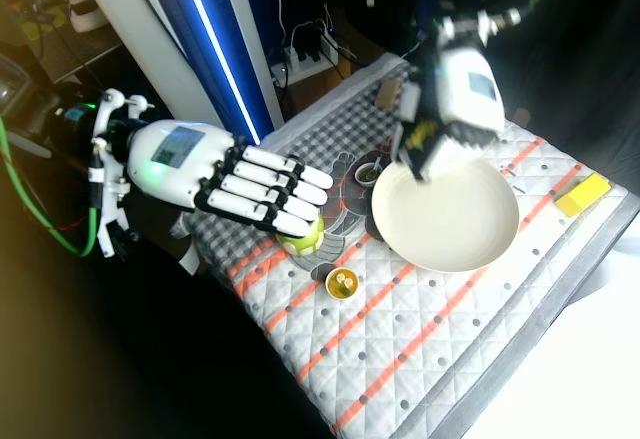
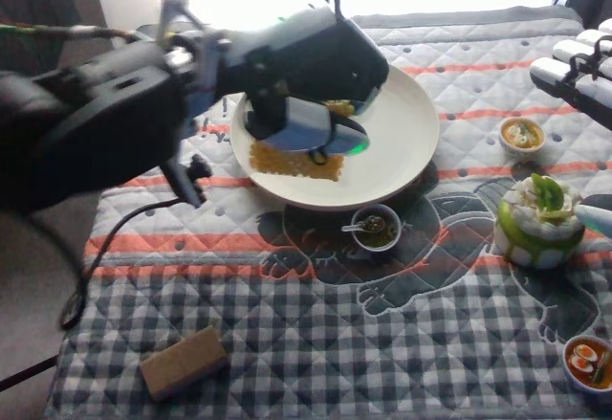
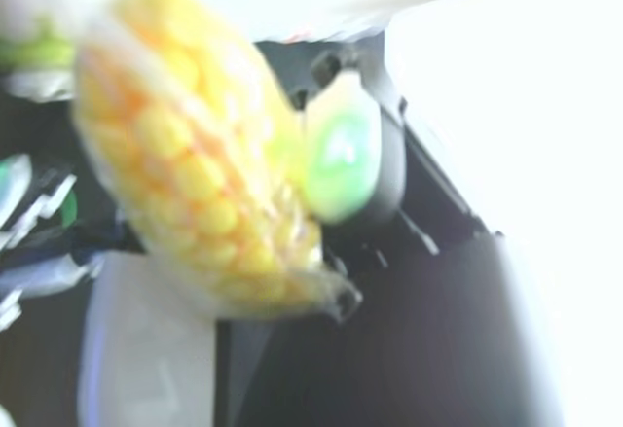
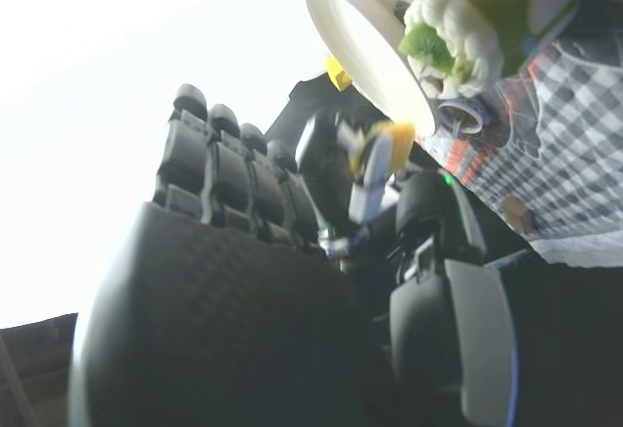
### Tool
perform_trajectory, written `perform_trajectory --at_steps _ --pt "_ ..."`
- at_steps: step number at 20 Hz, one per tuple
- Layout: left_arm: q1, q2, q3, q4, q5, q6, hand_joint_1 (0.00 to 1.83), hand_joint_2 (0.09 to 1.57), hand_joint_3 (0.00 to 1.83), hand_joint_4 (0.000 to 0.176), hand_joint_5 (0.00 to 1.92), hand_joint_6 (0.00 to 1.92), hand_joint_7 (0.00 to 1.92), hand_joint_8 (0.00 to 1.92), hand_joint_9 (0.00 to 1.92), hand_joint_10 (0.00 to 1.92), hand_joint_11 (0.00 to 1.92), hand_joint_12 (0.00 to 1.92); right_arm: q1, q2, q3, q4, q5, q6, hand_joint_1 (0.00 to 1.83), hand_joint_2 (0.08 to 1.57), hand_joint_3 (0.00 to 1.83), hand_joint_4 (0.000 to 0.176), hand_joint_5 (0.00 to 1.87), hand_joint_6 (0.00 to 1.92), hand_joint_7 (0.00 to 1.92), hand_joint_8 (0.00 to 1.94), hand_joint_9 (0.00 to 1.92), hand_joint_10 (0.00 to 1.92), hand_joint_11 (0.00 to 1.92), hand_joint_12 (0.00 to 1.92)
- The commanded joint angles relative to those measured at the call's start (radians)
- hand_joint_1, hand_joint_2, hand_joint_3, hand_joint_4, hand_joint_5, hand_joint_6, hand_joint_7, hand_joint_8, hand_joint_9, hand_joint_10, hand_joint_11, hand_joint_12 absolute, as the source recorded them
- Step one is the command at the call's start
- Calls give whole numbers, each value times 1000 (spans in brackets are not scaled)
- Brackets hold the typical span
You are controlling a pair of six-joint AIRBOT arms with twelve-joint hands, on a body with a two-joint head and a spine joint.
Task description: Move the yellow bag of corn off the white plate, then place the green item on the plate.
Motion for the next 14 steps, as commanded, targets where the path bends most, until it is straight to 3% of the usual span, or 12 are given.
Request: perform_trajectory --at_steps 1,3,4,5,6,7,8,9,10,11,12,14 --pt "21 43 -31 46 -184 -70 1535 1146 0 0 842 1921 1072 1921 1244 1921 1323 1921 6 2 4 -8 120 4 482 1313 7 0 0 0 0 0 0 0 0 0" --pt "115 144 -129 118 -317 -226 1467 1165 0 0 878 1921 1064 1921 1198 1921 1287 1921 6 3 4 -8 119 6 465 1320 8 7 0 0 0 0 0 0 0 0" --pt "159 178 -163 131 -365 -271 1205 890 884 0 712 1851 862 1921 1177 1921 1277 1921 6 3 4 -8 119 7 440 1324 8 12 0 0 0 0 0 0 0 0" --pt "219 215 -203 132 -420 -310 1429 898 620 0 780 1907 979 1921 1230 1921 1346 1921 6 3 4 -8 119 11 416 1328 7 18 0 0 0 0 0 0 0 0" --pt "257 234 -226 130 -451 -331 1472 1002 366 0 776 1918 1002 1921 1247 1921 1375 1921 7 3 4 -8 119 13 384 1327 6 18 0 0 0 0 0 0 0 0" --pt "300 247 -246 114 -479 -334 1375 1125 197 0 771 1920 973 1921 1244 1921 1379 1921 7 3 4 -8 119 14 356 1319 2 24 0 0 0 0 5 2 16 8" --pt "334 255 -259 95 -496 -334 1163 1033 603 0 610 1774 767 1808 1081 1921 1248 1921 7 3 4 -7 119 17 362 1319 1 10 0 0 0 0 5 2 16 9" --pt "365 257 -267 77 -509 -336 1137 1027 613 0 578 1689 758 1703 961 1921 1131 1921 7 3 4 -7 119 19 328 1318 1 15 0 0 0 0 0 0 21 15" --pt "400 257 -273 55 -518 -341 1112 1223 215 0 522 1606 719 1593 683 1736 771 1921 7 3 4 -7 117 19 333 1316 0 21 0 0 0 0 0 0 35 26" --pt "424 256 -276 38 -523 -342 986 1318 65 0 547 1612 560 1377 555 1587 555 1871 8 3 4 -7 117 20 361 1304 6 11 0 0 0 0 0 0 6 198" --pt "449 255 -281 23 -526 -345 790 1310 17 0 282 1063 428 985 343 1295 219 1723 8 3 4 -7 116 20 399 1300 3 6 0 0 0 0 0 0 0 281" --pt "492 255 -288 7 -543 -365 651 1308 1 0 324 373 389 248 204 672 9 1503 8 5 4 -7 115 22 432 1295 0 8 0 0 0 0 0 0 0 385"
